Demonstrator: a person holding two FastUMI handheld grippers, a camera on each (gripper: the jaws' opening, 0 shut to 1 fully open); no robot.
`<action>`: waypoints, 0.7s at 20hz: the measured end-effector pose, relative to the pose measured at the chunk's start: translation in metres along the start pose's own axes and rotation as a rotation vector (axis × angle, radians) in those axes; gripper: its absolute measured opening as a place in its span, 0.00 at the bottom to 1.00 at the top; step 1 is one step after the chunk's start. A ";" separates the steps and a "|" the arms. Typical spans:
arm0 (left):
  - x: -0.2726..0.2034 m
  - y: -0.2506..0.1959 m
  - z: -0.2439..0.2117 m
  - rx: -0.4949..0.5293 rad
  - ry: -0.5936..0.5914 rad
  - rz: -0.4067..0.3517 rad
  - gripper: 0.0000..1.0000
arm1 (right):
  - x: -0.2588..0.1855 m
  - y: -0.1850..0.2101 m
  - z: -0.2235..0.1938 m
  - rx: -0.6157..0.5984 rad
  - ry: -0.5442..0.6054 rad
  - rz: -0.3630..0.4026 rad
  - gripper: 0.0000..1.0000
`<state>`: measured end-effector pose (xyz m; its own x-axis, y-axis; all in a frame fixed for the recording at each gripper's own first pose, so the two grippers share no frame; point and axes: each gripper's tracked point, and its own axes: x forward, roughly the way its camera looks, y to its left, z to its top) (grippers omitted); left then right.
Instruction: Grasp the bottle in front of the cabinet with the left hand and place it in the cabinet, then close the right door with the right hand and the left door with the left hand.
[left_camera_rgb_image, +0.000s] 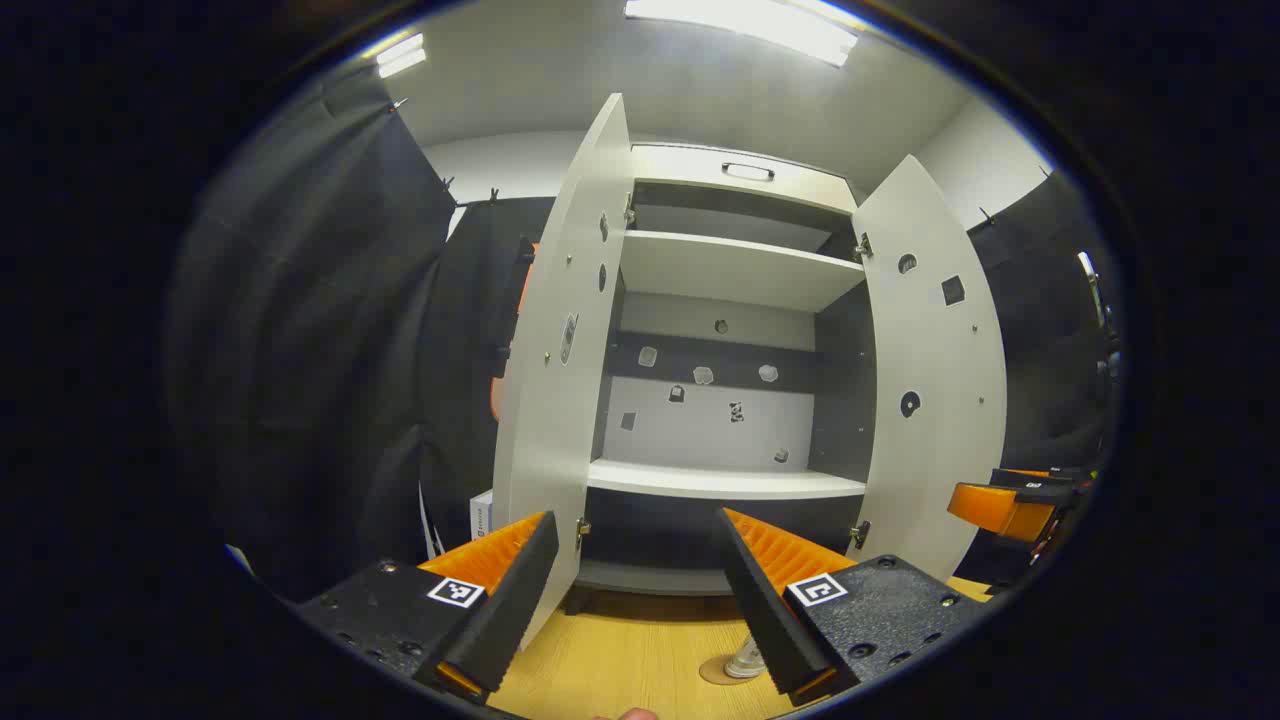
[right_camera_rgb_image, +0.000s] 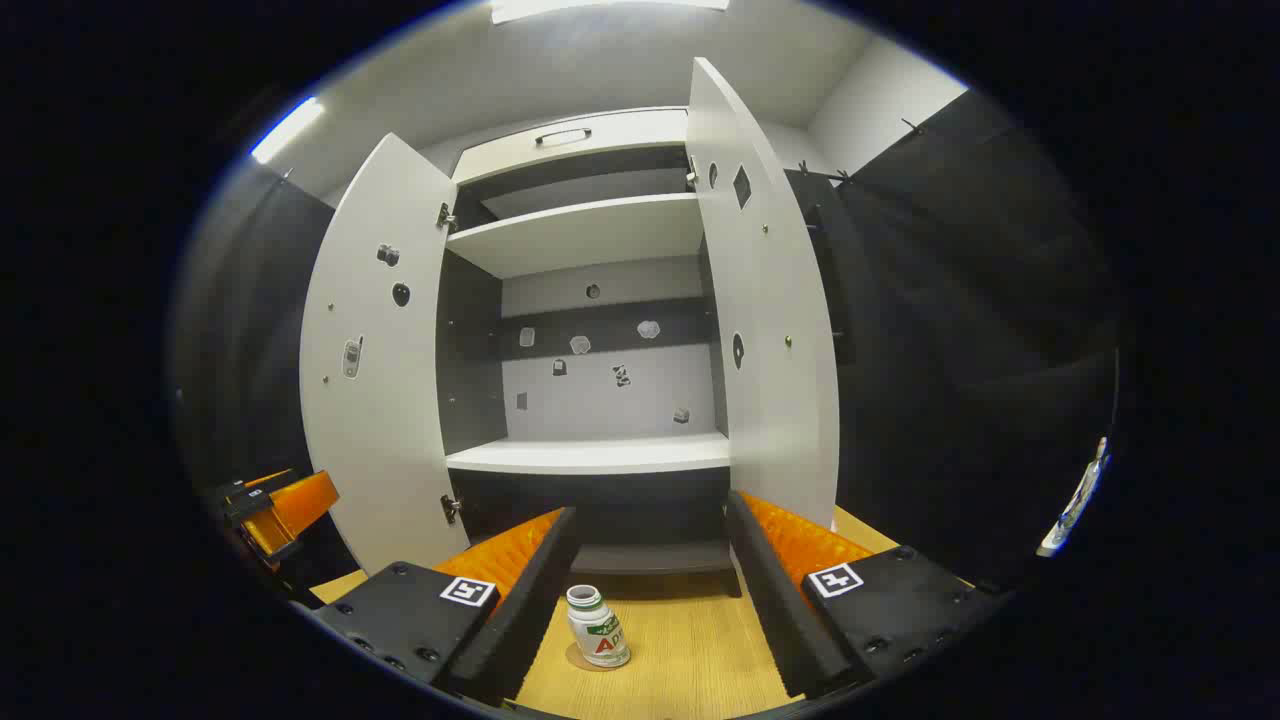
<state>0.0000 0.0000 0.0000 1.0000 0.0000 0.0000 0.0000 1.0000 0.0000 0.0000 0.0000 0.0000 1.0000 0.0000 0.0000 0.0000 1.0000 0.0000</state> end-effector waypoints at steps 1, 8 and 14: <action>0.001 0.000 0.001 0.001 -0.002 0.000 0.95 | 0.000 0.000 -0.001 -0.001 0.001 0.000 0.97; 0.001 -0.001 0.000 0.002 -0.006 -0.005 0.92 | 0.001 0.000 -0.001 0.001 0.005 -0.004 0.97; 0.001 0.004 0.000 0.001 -0.008 0.007 0.95 | 0.002 0.001 -0.002 0.001 0.008 -0.003 0.98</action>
<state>0.0013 0.0037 -0.0003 0.9999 0.0074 0.0080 -0.0074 1.0000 0.0006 0.0023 0.0009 -0.0015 1.0000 -0.0025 -0.0084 0.0025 1.0000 0.0006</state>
